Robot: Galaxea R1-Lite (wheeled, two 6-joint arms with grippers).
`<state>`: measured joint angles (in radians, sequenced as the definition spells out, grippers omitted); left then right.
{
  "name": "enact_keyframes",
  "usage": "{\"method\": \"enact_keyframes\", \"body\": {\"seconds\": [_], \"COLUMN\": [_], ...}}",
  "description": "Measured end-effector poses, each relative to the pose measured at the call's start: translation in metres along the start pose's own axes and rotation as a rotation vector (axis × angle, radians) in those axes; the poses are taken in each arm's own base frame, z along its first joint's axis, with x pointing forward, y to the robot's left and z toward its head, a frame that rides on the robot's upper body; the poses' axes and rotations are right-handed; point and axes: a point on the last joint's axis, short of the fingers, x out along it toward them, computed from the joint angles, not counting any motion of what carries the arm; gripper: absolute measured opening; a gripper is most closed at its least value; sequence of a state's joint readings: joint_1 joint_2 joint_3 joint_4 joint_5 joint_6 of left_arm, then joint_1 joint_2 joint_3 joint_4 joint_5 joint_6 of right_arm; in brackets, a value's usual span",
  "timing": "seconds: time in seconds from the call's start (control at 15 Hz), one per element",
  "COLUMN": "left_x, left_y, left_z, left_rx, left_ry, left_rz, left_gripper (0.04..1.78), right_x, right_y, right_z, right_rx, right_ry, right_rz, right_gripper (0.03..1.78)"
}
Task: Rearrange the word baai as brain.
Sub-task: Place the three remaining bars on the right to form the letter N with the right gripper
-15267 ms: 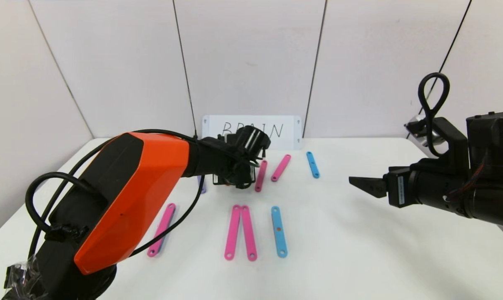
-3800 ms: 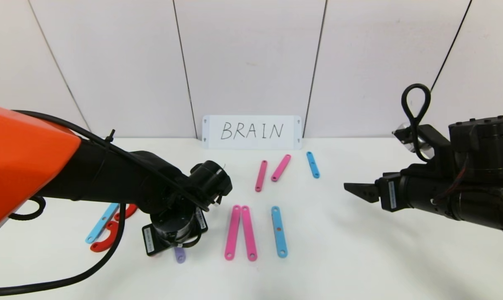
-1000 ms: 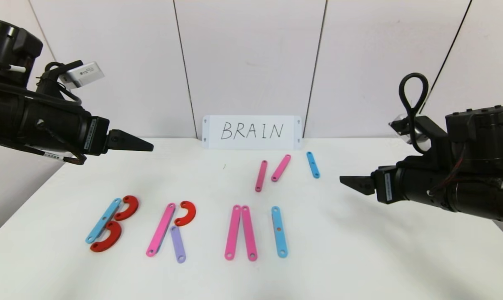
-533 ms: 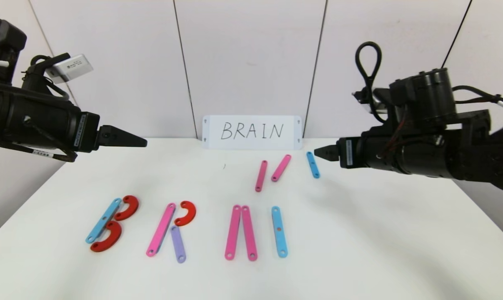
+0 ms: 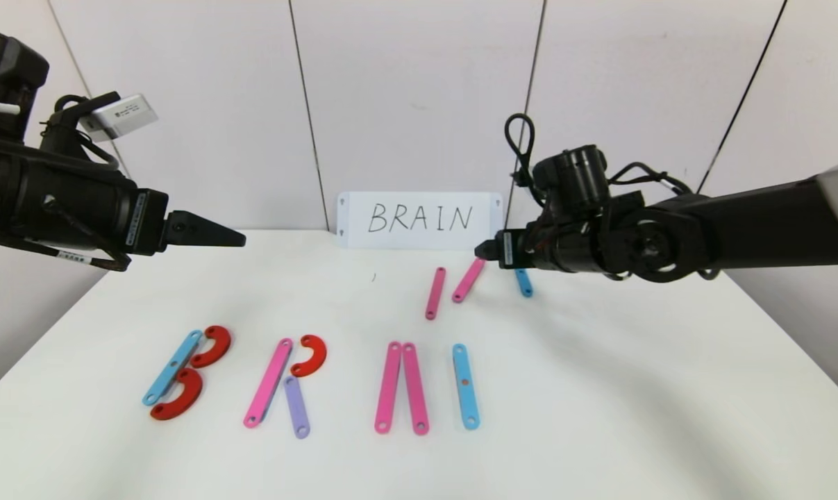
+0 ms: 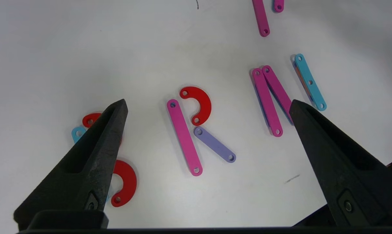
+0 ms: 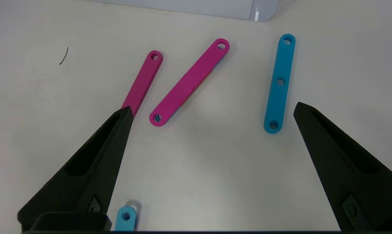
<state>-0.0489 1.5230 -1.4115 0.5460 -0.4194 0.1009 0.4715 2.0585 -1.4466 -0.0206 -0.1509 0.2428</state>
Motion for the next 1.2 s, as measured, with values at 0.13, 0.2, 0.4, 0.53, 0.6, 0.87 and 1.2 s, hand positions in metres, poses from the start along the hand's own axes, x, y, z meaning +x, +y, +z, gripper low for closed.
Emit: {"method": "enact_keyframes", "body": {"seconds": [0.13,0.2,0.4,0.53,0.6,0.87,1.2], "left_x": [0.001,0.002,0.002,0.003,0.003,0.004,0.006], "left_y": [0.001,0.001,0.001,0.001,0.001,0.002,0.0], "left_z": [0.0,0.0,0.0,0.0,-0.001,-0.001,-0.002], "left_rx": [-0.001,0.0,0.0,0.0,-0.001,-0.002,0.001], "left_ry": [0.0,0.002,0.004,0.007,0.009,0.011,0.017], "left_rz": [0.0,-0.001,0.0,-0.001,-0.001,-0.002,-0.012], "left_gripper": [1.74,1.74,1.74,1.74,1.74,1.74,1.74], "right_x": [0.024,0.034,0.059,0.073,0.079,0.097,0.11], "right_y": [0.001,0.002,0.005,0.005,0.005,0.006,0.006], "right_z": [-0.003,-0.005,-0.01,-0.013,-0.014,-0.022,-0.029], "right_rx": [0.0,0.002,-0.002,-0.004,-0.005,-0.017,-0.022], "right_ry": [0.013,0.017,0.028,0.031,0.033,0.042,0.053], "right_rz": [-0.005,-0.008,-0.011,-0.015,-0.016,-0.051,-0.061], "right_gripper": [1.73,1.73,1.73,1.73,1.73,1.73,1.73]}}
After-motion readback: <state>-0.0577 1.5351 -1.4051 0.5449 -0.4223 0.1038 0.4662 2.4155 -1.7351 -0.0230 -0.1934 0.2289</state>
